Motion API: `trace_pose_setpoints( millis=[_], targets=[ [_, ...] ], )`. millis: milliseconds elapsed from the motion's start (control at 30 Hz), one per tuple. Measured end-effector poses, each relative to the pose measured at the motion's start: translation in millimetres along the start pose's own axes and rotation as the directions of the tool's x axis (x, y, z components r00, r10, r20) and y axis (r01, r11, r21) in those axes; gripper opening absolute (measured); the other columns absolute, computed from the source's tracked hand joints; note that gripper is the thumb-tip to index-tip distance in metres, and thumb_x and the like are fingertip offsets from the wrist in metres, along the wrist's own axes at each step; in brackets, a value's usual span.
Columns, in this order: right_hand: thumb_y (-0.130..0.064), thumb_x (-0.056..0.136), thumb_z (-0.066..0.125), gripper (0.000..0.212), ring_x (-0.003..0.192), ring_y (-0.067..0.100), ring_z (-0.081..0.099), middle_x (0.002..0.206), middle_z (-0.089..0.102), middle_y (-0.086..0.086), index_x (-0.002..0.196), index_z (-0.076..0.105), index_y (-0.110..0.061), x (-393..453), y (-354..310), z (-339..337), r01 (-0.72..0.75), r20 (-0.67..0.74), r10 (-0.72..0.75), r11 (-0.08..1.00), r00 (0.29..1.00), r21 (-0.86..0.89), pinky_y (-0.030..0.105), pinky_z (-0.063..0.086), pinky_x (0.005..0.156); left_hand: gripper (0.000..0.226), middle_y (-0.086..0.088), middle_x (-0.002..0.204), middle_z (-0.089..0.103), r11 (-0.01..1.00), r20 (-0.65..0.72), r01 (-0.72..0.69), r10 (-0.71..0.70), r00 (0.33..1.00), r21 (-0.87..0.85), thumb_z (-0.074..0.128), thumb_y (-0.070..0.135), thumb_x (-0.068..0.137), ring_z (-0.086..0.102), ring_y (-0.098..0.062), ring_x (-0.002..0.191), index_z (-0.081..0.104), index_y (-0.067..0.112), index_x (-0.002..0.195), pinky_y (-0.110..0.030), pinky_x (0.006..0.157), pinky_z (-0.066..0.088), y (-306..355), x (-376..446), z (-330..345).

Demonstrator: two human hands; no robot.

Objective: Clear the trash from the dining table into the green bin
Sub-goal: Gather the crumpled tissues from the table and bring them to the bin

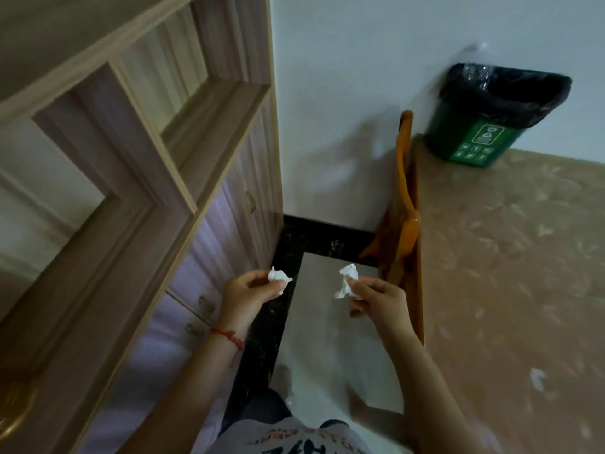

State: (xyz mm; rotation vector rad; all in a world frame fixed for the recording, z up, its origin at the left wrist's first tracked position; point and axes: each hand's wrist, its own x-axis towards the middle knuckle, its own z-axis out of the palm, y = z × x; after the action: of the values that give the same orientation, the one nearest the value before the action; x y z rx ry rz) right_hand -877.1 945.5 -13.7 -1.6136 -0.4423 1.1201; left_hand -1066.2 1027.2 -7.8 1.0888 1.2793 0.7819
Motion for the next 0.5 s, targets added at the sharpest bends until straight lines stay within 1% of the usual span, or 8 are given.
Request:
trace_pose_setpoints(
  millis=[67,133,233,367,433,500],
  targets=[
    [-0.013,0.081,0.067,0.015,0.059,0.012,0.061,0.068,0.064,0.005,0.086,0.069,0.001,20,-13,8,-0.001,-0.023,0.001,1.000,1.000,0.011,0.024,0.054,0.056,0.012,0.012,0.054,0.068,1.000,0.044,-0.026,0.026,0.999,0.003,0.066,-0.007,0.075,0.064,0.001,0.056,0.067,0.001,0.084,-0.008,0.053,0.048,19,27,4],
    [-0.013,0.081,0.067,0.013,0.063,0.011,0.062,0.071,0.065,0.005,0.085,0.069,-0.001,40,-26,16,0.007,-0.052,-0.006,1.000,0.999,0.015,0.022,0.055,0.058,0.014,0.011,0.053,0.068,0.999,0.071,-0.035,0.036,0.997,-0.008,0.064,-0.009,0.075,0.063,0.001,0.055,0.066,-0.002,0.087,-0.008,0.054,0.049,35,55,9],
    [-0.012,0.081,0.067,0.008,0.070,0.012,0.062,0.077,0.066,0.006,0.083,0.069,-0.005,69,-45,25,0.017,-0.090,-0.014,0.999,0.996,0.032,0.017,0.052,0.060,0.017,0.008,0.057,0.068,0.999,0.092,-0.047,0.047,0.995,-0.004,0.063,-0.010,0.076,0.063,0.002,0.055,0.066,-0.002,0.090,-0.008,0.055,0.049,52,92,18],
    [-0.014,0.081,0.067,0.008,0.077,0.015,0.064,0.083,0.068,0.007,0.084,0.070,-0.007,117,-72,29,0.021,-0.105,-0.016,0.998,0.994,0.051,0.020,0.054,0.065,0.014,0.009,0.055,0.068,0.999,0.119,-0.047,0.046,0.992,0.002,0.064,-0.008,0.076,0.064,0.002,0.057,0.067,-0.001,0.088,-0.009,0.056,0.050,72,146,36],
    [-0.013,0.081,0.067,0.007,0.076,0.016,0.064,0.081,0.068,0.007,0.082,0.070,-0.007,146,-87,30,0.045,-0.109,-0.040,0.998,0.993,0.049,0.022,0.055,0.068,0.013,0.011,0.053,0.068,0.999,0.127,-0.054,0.053,0.991,0.004,0.064,-0.008,0.076,0.063,0.003,0.056,0.066,-0.001,0.086,-0.008,0.056,0.049,83,174,50],
    [-0.012,0.080,0.068,0.006,0.071,0.015,0.063,0.075,0.068,0.007,0.078,0.070,-0.008,175,-105,30,0.077,-0.112,-0.071,0.996,0.991,0.050,0.024,0.055,0.068,0.013,0.013,0.051,0.067,0.997,0.126,-0.072,0.071,0.989,0.002,0.063,-0.009,0.076,0.062,0.003,0.054,0.066,-0.001,0.085,-0.007,0.054,0.048,95,203,64]
  ],
)
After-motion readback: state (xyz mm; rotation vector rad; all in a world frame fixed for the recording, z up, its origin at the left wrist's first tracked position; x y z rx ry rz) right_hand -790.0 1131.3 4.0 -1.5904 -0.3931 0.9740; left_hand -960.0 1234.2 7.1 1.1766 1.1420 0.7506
